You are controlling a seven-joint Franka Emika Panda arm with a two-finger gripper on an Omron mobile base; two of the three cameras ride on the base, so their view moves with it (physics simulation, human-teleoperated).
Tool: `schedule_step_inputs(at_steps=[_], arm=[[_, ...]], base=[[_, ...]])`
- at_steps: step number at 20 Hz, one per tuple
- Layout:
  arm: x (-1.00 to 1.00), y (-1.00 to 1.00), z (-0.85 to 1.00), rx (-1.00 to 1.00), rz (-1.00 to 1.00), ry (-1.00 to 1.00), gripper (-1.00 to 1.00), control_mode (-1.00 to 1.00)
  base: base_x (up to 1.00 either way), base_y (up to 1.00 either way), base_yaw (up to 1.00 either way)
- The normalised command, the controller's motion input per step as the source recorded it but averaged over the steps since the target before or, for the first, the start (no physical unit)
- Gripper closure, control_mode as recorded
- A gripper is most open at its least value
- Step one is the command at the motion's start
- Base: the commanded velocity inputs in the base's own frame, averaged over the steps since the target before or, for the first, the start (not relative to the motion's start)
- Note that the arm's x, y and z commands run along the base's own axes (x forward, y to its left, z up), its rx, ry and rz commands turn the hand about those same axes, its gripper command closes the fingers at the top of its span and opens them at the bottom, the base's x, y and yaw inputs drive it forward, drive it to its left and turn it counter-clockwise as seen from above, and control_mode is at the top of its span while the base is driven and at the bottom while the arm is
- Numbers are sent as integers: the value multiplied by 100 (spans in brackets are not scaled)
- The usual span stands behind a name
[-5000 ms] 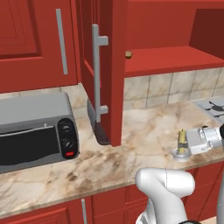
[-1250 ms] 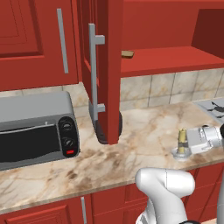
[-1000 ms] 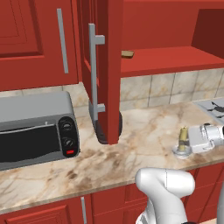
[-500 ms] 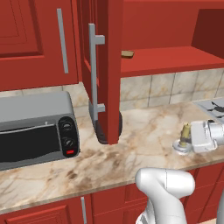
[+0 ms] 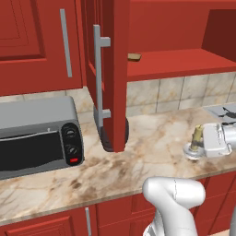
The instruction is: Pick the candle and candle from the dining table and place them in the open cabinet. Close the cabinet after placing the objects.
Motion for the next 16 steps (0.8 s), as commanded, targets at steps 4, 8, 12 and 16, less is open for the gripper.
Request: schedule_step_inputs(at_steps=[4, 8, 12, 16], arm=[[-7, 0, 18, 0, 0, 0, 100, -100], [-12, 0, 16, 0, 0, -1, 100, -100], [-12, 0, 15, 0, 0, -3, 100, -100], [-7, 0, 15, 0, -3, 0, 100, -100]], base=[[0, 0, 0], [0, 0, 0], [0, 0, 0], [0, 0, 0]])
